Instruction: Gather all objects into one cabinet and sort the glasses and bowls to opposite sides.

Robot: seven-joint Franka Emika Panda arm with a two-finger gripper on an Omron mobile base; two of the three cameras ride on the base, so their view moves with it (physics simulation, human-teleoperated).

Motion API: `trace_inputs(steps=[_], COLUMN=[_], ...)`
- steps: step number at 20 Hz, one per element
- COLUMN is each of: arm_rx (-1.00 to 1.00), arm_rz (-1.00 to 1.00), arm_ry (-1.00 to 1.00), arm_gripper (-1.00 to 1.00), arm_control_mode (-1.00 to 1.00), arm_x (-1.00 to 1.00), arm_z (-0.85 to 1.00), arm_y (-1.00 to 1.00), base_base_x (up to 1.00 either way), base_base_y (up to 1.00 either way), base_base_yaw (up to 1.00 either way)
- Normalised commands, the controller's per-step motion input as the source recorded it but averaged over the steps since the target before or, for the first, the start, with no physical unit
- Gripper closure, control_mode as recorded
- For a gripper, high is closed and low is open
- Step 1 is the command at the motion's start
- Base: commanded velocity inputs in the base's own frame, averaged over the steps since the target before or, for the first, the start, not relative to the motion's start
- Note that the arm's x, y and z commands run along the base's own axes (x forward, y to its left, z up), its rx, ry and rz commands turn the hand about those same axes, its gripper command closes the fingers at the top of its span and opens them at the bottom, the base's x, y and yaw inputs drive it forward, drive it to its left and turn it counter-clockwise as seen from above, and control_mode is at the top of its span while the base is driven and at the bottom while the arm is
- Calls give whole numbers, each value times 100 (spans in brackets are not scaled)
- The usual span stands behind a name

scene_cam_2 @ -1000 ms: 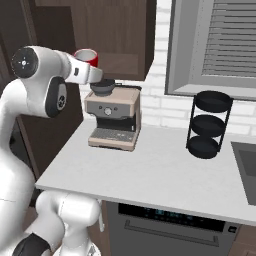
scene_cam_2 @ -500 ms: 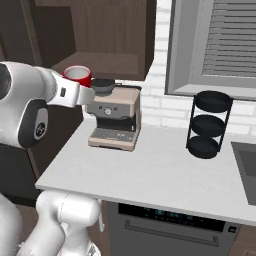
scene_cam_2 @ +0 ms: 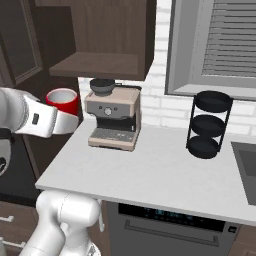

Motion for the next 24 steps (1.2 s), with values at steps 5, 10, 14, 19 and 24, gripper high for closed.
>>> trace_inputs(steps=[5, 10, 14, 19, 24], arm_rx=[4, 23, 5, 0, 0], arm_rz=[-10, -37, -16, -4, 0], arm_ry=[0, 11, 10, 6, 0], arm_gripper=[100, 100, 100, 100, 100], arm_control_mode=[-100, -100, -100, 100, 100], arm_x=[-46, -30, -4, 0, 0], arm_z=[-14, -14, -9, -5, 0], arm_y=[-4, -31, 0, 0, 0], base_base_x=[0, 0, 0, 0, -12], base_base_y=[0, 0, 0, -1, -50], base_base_yaw=[0, 0, 0, -2, -19])
